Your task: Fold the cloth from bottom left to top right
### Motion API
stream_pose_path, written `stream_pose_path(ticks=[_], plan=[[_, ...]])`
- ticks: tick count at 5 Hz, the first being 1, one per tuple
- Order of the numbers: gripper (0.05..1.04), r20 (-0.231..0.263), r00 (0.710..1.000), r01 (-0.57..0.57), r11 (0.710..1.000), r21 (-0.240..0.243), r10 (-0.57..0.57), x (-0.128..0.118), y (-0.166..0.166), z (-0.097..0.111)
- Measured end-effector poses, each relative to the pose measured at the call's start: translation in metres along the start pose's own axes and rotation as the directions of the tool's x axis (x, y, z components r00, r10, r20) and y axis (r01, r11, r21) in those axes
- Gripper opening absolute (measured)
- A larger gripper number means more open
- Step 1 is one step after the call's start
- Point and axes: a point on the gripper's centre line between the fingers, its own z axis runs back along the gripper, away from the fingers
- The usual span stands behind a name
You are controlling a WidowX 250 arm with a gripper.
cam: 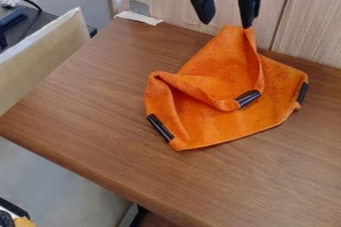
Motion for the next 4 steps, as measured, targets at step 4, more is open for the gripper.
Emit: stream_pose_path(ticks=[4], plan=[[1.000,-0.029,0.998,-0.051,0.995,0.085,0.054,-0.067,0.003,-0.006]])
